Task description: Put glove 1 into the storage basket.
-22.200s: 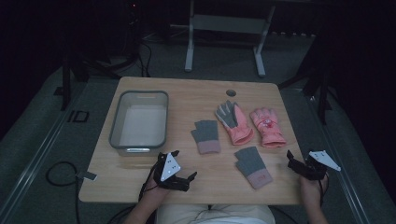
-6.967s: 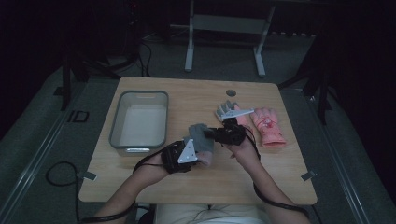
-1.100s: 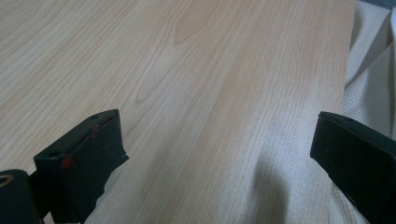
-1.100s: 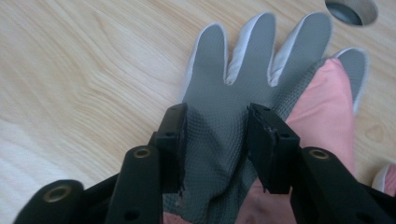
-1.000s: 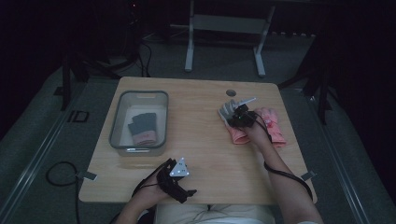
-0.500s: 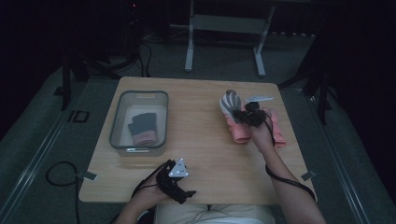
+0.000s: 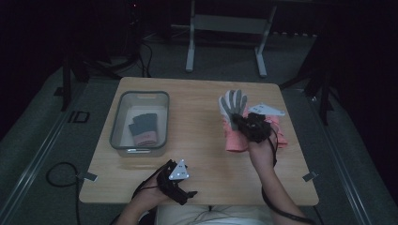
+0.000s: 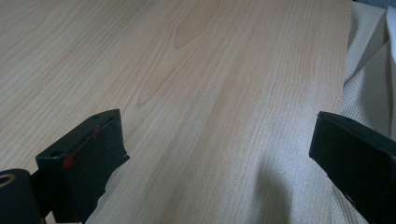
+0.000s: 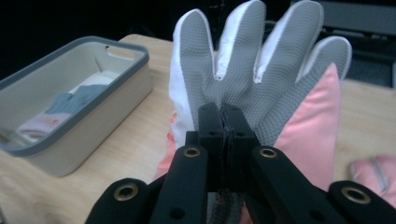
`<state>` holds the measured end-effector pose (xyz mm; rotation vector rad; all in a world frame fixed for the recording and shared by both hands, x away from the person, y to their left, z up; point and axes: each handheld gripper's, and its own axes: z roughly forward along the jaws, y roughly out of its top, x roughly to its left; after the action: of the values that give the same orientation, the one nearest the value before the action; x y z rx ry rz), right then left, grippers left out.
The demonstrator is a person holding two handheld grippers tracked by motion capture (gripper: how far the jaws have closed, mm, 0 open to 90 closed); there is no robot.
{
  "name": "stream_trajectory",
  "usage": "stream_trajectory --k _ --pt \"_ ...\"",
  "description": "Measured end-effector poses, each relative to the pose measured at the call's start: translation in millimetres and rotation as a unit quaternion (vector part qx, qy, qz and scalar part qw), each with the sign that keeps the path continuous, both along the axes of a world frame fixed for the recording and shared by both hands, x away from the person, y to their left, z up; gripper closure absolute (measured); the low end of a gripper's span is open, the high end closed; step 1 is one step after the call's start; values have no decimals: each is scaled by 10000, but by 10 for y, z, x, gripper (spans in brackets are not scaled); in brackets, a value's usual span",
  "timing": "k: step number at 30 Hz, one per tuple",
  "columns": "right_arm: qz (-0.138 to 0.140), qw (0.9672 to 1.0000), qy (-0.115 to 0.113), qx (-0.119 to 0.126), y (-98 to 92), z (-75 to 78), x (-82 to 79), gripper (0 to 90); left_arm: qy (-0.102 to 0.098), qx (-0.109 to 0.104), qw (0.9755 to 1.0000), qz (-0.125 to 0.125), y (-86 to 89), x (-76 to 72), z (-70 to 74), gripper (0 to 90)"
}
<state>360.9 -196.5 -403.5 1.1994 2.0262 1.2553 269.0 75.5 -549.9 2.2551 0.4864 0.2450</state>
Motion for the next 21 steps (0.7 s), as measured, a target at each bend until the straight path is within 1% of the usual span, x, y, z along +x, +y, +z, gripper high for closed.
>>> stream_trajectory --k 1,3,5,6,8,10,11,12,14,15,17,18,20,21 --pt "-111 9999 46 -16 23 -51 -33 881 -1 8 10000 5 0 -1 -3 29" --pt "-254 9994 249 39 60 -193 -78 881 -14 48 10000 -19 4 -2 -6 29" --pt "-401 9983 417 36 104 -359 -115 881 -12 61 10000 -33 5 -1 -7 30" --pt "-497 9972 553 88 129 -460 -125 881 -25 63 9999 -74 2 1 -14 30" --pt "-641 9954 701 141 160 -598 -128 881 -13 101 9999 -127 -10 -1 -27 30" --pt "-739 9935 863 58 215 -744 -97 880 -25 128 9998 -139 -21 -1 -34 30" --pt "-743 9927 949 60 240 -806 -74 880 -28 99 9999 -130 -26 -4 -34 30" --pt "-734 9925 982 -14 271 -855 -54 880 -35 83 9999 -136 -27 -4 -31 30" --pt "-728 9915 1073 -72 339 -931 -14 879 -28 67 9999 -134 -24 -1 -31 30" --pt "-720 9915 1078 -109 372 -963 6 879 -38 105 9998 -137 -20 2 -33 30" --pt "-731 9909 1126 -131 423 -1020 49 879 -46 139 9998 -118 -17 2 -39 30" --pt "-757 9905 1138 -121 444 -1050 75 878 -31 112 9999 -119 -15 1 -43 30" --pt "-741 9899 1193 -205 478 -1110 151 877 -43 133 9998 -132 -13 1 -51 30" --pt "-747 9895 1218 -206 482 -1128 175 877 -52 146 9998 -151 -8 4 -54 30"
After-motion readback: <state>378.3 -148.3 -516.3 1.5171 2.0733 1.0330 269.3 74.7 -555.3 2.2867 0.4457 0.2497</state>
